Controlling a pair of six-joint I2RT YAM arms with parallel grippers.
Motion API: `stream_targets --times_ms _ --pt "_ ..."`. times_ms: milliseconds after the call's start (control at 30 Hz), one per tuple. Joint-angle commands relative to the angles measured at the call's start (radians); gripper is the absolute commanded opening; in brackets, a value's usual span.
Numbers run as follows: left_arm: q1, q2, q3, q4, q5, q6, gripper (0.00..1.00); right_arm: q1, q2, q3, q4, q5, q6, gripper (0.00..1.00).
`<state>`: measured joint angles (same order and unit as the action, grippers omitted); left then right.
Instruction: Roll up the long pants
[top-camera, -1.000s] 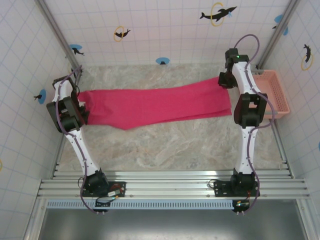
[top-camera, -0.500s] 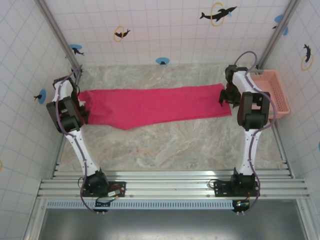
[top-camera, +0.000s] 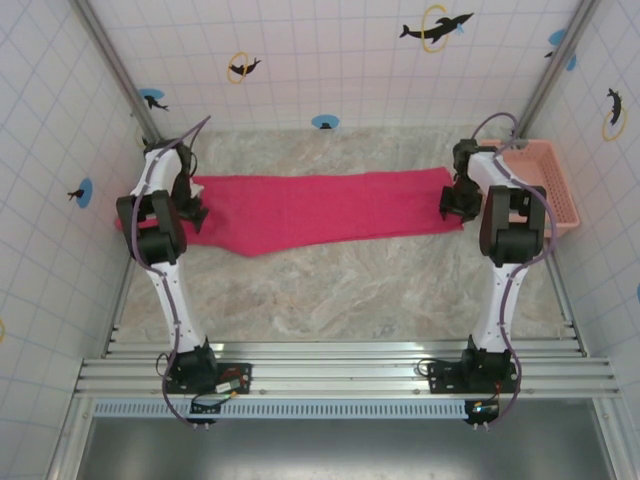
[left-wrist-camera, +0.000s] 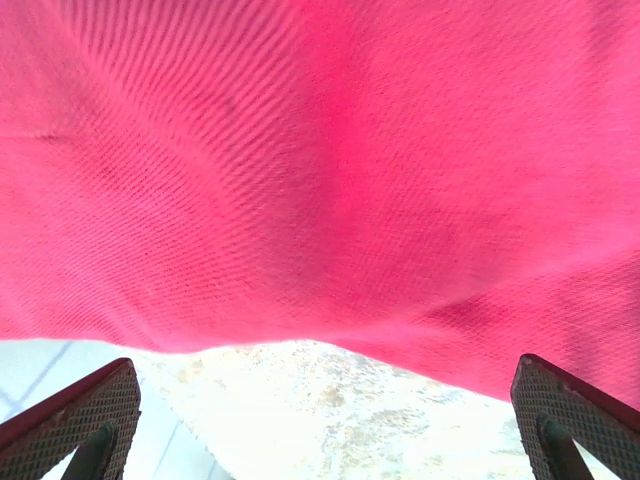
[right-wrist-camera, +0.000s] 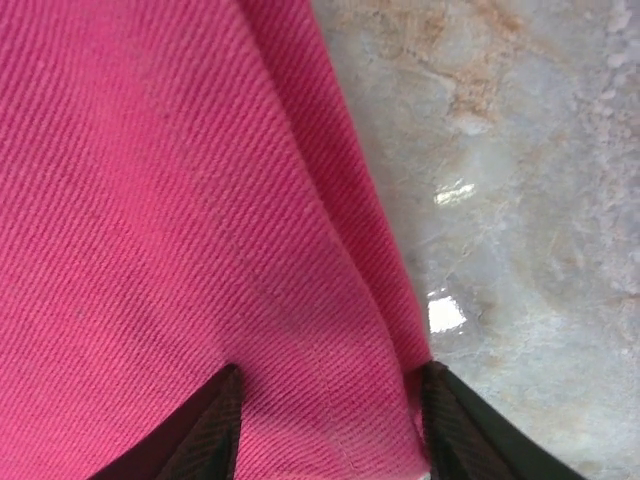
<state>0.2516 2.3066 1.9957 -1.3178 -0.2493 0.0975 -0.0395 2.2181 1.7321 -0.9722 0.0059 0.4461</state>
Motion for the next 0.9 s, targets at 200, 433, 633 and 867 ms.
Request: stream_targets --times_ms 200,433,633,867 --pt "0.140 -0.046 0.113 -0.029 -0.103 -0.071 0.98 -0.010 0.008 -0.014 0.063 -0.088 -0.025 0.14" --pt "-0.143 -0.094 0.087 -0.037 0.107 -0.175 0.97 -0.007 -0.089 0.100 0.031 -0.098 -0.060 0.00" --pt "-0.321 -0.046 0.127 0.032 0.379 -0.358 0.98 -0.003 -0.109 0.333 -0.081 -0.123 -0.127 0.00" --pt "-0.418 0.131 0.193 0.022 0.437 -0.449 0.97 -0.020 -0.151 0.401 -0.087 -0.156 -0.146 0.00"
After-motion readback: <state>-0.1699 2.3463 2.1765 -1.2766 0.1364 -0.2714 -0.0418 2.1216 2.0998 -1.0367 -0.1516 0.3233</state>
